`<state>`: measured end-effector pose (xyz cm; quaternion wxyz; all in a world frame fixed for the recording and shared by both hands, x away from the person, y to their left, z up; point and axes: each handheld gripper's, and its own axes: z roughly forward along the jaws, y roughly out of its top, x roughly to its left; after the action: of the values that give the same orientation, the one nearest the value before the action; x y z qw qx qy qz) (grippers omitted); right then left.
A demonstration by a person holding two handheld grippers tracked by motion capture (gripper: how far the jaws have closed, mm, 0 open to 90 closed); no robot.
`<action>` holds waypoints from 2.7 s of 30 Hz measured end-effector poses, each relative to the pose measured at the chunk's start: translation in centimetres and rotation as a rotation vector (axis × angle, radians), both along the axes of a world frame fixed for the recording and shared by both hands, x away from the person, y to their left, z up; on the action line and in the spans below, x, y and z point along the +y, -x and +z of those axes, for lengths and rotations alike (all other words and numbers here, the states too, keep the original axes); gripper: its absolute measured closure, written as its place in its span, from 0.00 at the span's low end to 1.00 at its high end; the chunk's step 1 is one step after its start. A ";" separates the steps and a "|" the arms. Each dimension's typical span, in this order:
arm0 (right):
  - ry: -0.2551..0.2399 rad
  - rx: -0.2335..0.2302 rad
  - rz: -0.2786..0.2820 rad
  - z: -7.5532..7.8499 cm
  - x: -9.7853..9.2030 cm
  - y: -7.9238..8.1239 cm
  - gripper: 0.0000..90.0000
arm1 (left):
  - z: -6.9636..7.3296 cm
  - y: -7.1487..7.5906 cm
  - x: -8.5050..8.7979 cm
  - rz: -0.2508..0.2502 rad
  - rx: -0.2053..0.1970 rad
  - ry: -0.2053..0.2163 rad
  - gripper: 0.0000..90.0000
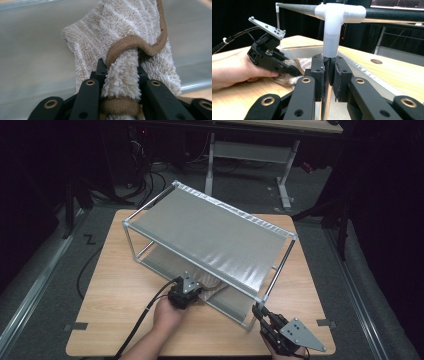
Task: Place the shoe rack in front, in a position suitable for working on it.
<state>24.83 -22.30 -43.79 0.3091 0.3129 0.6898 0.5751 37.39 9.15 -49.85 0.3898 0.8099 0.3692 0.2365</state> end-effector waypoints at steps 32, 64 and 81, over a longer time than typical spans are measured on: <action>-0.063 -0.022 -0.032 -0.6 0.2 0.7 0.89 | -0.4 -4.1 13.9 0.351 -0.045 0.003 0.82; -0.065 -0.010 -0.016 -0.9 0.3 0.8 0.90 | -0.2 -6.1 14.7 0.437 -0.050 -0.049 0.81; -0.067 -0.007 -0.014 -0.9 0.4 0.7 0.90 | -0.2 -5.2 10.2 0.290 -0.020 -0.037 0.81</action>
<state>24.14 -21.86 -44.68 0.3049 0.3260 0.6667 0.5968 42.62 19.32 -50.07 0.3400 0.7527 0.4741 0.3052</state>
